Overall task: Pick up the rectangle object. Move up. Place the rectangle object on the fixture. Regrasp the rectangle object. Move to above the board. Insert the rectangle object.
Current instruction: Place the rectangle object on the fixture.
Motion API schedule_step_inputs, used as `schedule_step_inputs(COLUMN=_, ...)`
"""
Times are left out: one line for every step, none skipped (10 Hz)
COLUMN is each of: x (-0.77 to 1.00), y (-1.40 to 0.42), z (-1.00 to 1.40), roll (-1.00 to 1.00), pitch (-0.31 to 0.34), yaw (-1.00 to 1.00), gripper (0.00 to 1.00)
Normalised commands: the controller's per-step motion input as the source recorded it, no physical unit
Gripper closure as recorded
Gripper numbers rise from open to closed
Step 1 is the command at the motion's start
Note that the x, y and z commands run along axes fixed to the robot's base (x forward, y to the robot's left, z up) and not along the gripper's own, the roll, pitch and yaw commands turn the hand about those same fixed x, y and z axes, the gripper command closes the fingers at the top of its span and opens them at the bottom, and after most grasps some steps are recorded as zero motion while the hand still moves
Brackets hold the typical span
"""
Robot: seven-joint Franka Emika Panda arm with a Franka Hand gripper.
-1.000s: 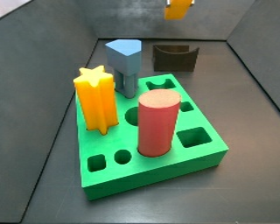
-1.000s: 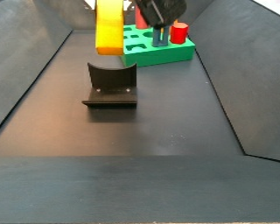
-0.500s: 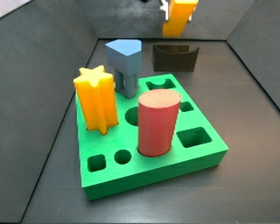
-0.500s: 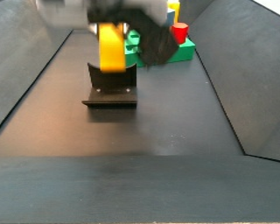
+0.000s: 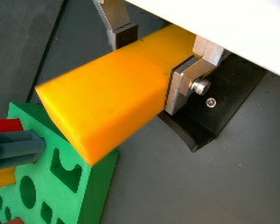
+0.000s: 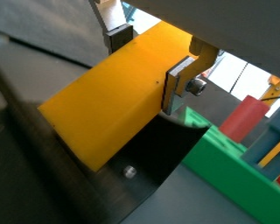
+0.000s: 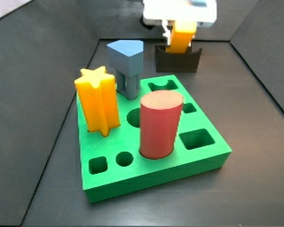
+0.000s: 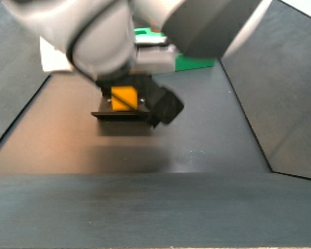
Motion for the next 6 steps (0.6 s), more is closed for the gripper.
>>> schedule_step_inputs(x=0.09, y=0.09, z=-0.46, roll=-0.12, pitch=-0.057, yaw=-0.12, gripper=1.0)
schedule_step_inputs(x=0.06, y=0.07, z=-0.44, roll=-0.1, pitch=-0.062, yaw=-0.09, gripper=1.0)
schedule_step_inputs(x=0.06, y=0.06, z=-0.43, roll=-0.1, pitch=-0.062, yaw=-0.07, gripper=1.0)
schedule_step_inputs(x=0.07, y=0.05, z=-0.43, roll=-0.1, pitch=-0.062, yaw=-0.05, gripper=1.0)
schedule_step_inputs(x=0.07, y=0.05, z=-0.42, roll=-0.11, pitch=-0.062, yaw=-0.03, gripper=1.0)
schedule_step_inputs(x=0.07, y=0.04, z=-0.42, roll=-0.11, pitch=-0.059, yaw=-0.02, gripper=1.0)
